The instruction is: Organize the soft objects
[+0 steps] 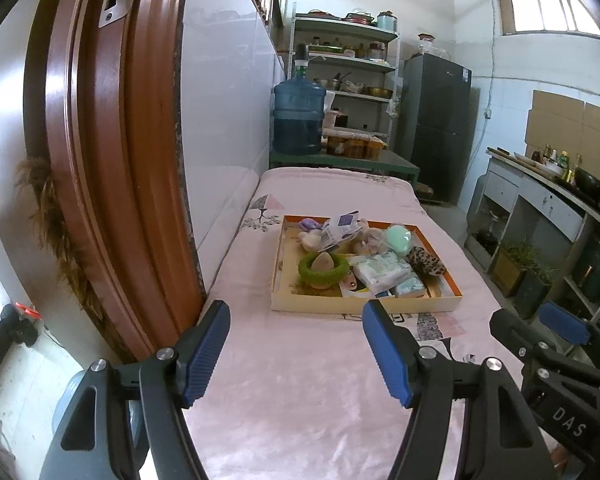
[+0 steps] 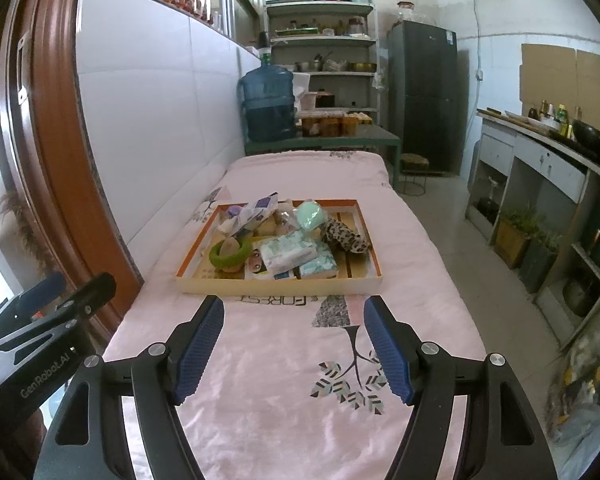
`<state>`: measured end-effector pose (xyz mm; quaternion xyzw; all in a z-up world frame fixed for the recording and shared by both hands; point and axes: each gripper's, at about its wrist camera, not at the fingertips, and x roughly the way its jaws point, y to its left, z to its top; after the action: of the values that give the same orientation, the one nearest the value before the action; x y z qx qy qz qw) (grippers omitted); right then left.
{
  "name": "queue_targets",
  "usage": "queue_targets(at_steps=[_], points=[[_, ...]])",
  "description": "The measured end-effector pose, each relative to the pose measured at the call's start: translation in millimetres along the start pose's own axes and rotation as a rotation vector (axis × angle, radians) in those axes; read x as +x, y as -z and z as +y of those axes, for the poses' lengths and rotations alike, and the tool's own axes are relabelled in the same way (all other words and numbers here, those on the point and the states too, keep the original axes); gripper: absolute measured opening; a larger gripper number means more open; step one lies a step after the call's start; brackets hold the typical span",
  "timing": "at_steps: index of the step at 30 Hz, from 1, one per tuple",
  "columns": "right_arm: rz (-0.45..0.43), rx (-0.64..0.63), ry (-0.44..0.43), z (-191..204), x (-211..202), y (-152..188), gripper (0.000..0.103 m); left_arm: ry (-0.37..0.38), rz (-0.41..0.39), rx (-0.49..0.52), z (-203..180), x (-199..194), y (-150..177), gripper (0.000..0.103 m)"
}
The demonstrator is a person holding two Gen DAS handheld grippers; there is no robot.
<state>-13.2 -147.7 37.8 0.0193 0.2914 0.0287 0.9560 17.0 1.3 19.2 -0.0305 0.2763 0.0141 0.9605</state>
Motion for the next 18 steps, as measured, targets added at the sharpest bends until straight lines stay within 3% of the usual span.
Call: queue_targets(at_steps=[18], points=[[0.006,0.011,-0.014,0.8,2.2,3.0,0.074,-0.003,0.004,-0.002,2.1,3.6,3.1,0.069]])
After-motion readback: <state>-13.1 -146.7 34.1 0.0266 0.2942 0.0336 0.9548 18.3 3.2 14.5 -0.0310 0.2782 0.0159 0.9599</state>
